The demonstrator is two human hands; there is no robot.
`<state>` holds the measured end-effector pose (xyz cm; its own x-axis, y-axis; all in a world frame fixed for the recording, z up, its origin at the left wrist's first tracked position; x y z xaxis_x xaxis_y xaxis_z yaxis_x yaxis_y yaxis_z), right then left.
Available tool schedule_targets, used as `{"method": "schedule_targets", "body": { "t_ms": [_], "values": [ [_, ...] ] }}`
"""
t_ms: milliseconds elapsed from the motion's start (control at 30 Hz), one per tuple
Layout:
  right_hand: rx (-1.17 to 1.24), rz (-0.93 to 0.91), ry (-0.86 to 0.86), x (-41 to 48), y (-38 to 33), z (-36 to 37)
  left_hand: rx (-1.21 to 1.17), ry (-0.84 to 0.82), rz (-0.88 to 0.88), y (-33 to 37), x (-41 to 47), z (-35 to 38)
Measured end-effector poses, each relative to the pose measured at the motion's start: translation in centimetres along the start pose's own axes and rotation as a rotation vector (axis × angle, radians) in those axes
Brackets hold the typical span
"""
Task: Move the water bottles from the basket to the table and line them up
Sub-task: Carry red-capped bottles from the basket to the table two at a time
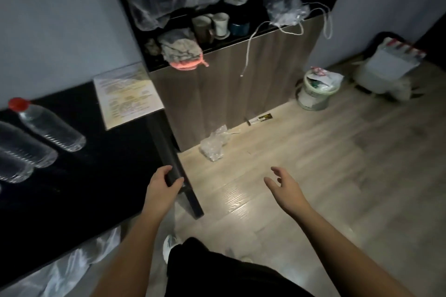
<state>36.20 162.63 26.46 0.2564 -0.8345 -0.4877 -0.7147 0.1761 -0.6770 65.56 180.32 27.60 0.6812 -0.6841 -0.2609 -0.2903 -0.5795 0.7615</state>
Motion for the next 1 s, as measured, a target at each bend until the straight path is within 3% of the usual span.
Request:
{"method": "schedule_targets", "body": {
  "t_ms": [333,633,1000],
  "values": [
    [0.222,0.194,0.207,3.1,9.5,-13.1,0.107,-0.172,0.227,15.0,5.6,13.7],
    [0.301,0.326,0.341,12.5,13.2,-24.3,0.115,-0.369,0.249,23.0,13.8,27.2],
    [0.501,0.448,0.547,22.0,15.4,-38.3,0.143,-0.544,0.484,43.5,24.9,41.0]
  ]
}}
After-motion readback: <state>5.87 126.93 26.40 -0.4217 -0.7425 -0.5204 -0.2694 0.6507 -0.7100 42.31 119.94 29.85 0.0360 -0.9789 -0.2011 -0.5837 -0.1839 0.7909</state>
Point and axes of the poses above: each hand's wrist, its own x-axis towards the middle knuckle, its own z-axis out of the palm, y = z × x, the point moved 9 cm from there along x, towards the middle knuckle, and after that the axes turned 7 degrees about z, right-handed, at the moved point
